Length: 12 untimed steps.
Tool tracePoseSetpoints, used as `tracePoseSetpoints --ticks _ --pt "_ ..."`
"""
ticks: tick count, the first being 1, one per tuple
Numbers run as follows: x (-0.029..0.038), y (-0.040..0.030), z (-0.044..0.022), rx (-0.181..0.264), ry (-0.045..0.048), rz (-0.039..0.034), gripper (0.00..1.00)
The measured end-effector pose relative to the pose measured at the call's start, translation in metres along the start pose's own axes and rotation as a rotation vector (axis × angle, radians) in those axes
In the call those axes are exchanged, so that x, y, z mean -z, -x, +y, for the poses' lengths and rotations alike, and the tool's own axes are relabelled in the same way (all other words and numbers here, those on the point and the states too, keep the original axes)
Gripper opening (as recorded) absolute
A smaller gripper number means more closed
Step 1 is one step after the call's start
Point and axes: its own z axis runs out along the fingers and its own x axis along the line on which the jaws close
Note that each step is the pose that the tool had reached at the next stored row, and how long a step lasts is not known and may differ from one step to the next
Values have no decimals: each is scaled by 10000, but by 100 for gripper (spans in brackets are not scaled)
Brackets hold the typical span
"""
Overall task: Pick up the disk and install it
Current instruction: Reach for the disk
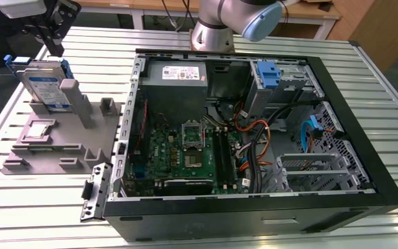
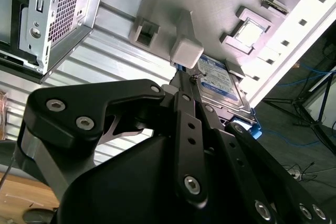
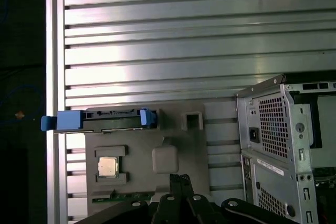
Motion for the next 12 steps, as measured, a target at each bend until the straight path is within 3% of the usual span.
tracePoseSetpoints --ticks 12 --pt "-87 -182 7 -45 -8 -6 11"
